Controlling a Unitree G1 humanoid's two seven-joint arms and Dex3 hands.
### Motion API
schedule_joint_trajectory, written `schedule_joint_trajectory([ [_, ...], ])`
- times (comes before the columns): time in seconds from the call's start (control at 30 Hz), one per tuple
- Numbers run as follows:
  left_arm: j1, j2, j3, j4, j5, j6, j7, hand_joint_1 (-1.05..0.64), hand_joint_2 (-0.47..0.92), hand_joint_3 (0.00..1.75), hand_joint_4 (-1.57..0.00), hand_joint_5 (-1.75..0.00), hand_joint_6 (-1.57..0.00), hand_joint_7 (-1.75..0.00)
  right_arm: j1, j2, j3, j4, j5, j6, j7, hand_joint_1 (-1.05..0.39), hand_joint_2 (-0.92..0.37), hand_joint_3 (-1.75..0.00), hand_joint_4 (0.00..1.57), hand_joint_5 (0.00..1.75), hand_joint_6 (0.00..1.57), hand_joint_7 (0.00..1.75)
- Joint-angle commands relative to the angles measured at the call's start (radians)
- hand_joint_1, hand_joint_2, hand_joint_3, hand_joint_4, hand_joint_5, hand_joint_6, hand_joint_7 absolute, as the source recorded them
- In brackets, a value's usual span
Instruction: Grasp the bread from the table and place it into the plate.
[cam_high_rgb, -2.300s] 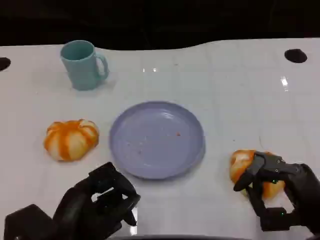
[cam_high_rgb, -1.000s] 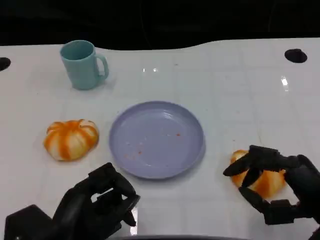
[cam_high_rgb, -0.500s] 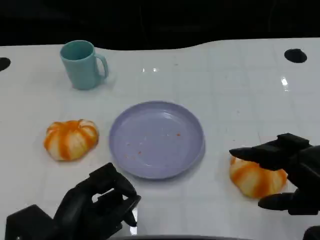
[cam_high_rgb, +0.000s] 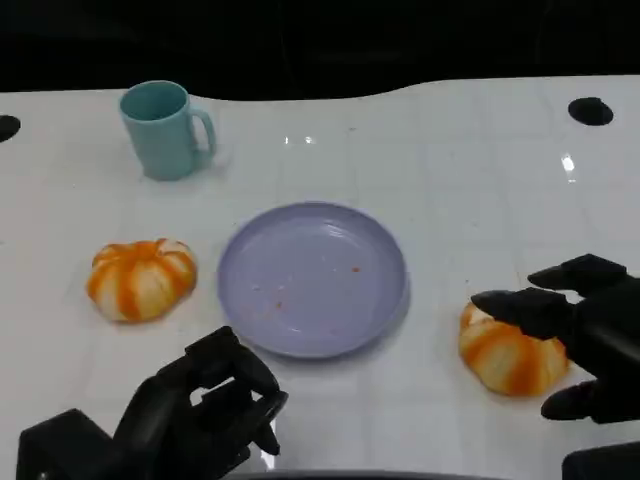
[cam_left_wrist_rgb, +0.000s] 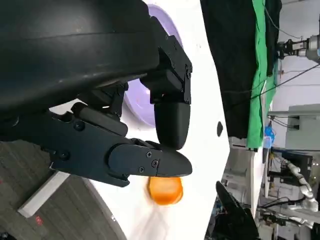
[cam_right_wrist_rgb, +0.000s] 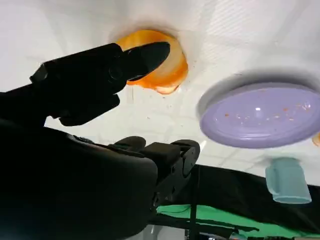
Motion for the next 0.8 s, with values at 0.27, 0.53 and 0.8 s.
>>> schedule_joint_trajectory([
  [0.27, 0.009, -0.011, -0.014, -0.02, 0.005, 0.002, 0.007, -0.59, 0.92, 0.25, -0.71, -1.75, -0.57, -1.63, -0.106, 0.016, 0.09, 0.165, -0.077, 0.034, -0.042, -0.38, -0.79, 0.0, 0.15, 0.34, 0.35, 0.02],
  [0.53, 0.017, -0.009, -0.015, -0.035, 0.008, 0.011, 0.009, -0.61, 0.92, 0.23, -0.69, -1.75, -0.57, -1.64, -0.186, 0.05, 0.158, 0.33, -0.12, 0.068, -0.099, -0.37, -0.82, -0.01, 0.24, 0.26, 0.42, 0.02],
  [0.8, 0.023, -0.011, -0.015, -0.047, 0.008, 0.017, 0.01, -0.62, 0.92, 0.22, -0.69, -1.75, -0.58, -1.64, -0.241, 0.069, 0.212, 0.453, -0.131, 0.089, -0.137, -0.38, -0.86, -0.01, 0.33, 0.21, 0.49, 0.03],
])
